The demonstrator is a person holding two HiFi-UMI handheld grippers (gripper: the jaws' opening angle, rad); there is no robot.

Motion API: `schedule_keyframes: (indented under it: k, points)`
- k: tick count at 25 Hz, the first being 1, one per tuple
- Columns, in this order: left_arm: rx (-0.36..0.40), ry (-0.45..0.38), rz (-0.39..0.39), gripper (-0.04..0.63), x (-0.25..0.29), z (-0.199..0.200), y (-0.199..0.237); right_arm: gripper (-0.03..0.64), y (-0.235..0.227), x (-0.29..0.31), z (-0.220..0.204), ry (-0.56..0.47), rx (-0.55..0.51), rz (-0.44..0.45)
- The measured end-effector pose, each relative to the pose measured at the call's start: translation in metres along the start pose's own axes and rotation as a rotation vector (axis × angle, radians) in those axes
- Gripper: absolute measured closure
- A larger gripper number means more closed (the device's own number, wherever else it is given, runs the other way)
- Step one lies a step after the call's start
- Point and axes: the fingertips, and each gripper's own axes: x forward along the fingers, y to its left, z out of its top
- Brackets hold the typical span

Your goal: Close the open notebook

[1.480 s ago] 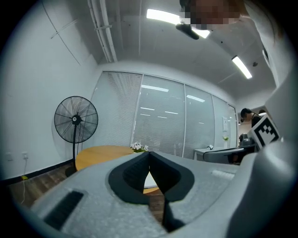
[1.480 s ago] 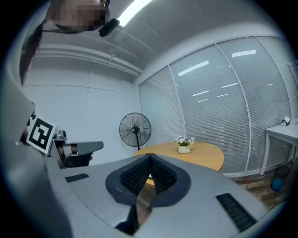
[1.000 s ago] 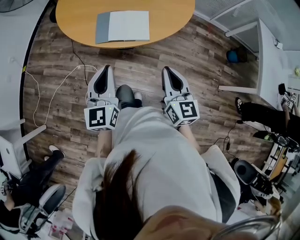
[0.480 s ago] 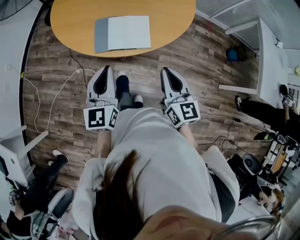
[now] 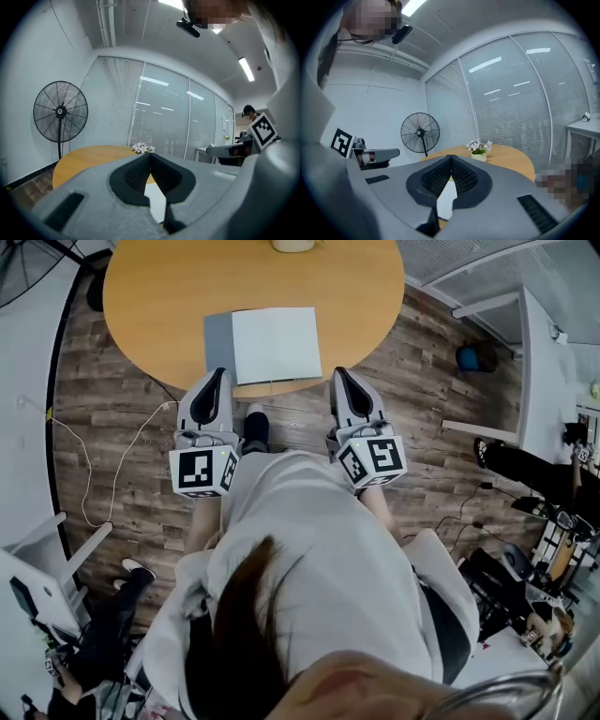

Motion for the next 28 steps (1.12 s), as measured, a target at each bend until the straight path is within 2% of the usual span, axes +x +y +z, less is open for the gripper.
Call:
schedule_keyframes:
  k: [8, 15, 21, 28]
  points:
    - [-0.004, 0.030, -0.050, 0.584, 0.035, 0.000, 0.040, 0.614, -0.002, 0.042, -0.002, 0.015, 0.032, -0.075]
    - [-0.027, 0.040, -0.050, 0.584, 0.045, -0.002, 0.052, 0.614, -0.006, 0.056, -0.001, 0.035, 0.035, -0.093]
    - [-0.022, 0.037, -0.003, 0.584, 0.046, 0.001, 0.061, 0.614, -0.008, 0.069, 0.002, 0.029, 0.034, -0.056]
    - [-0.022, 0.052, 0.096, 0.584, 0.050, 0.002, 0.068, 0.614, -0.026, 0.085, 0.017, 0.015, 0.043, -0.007]
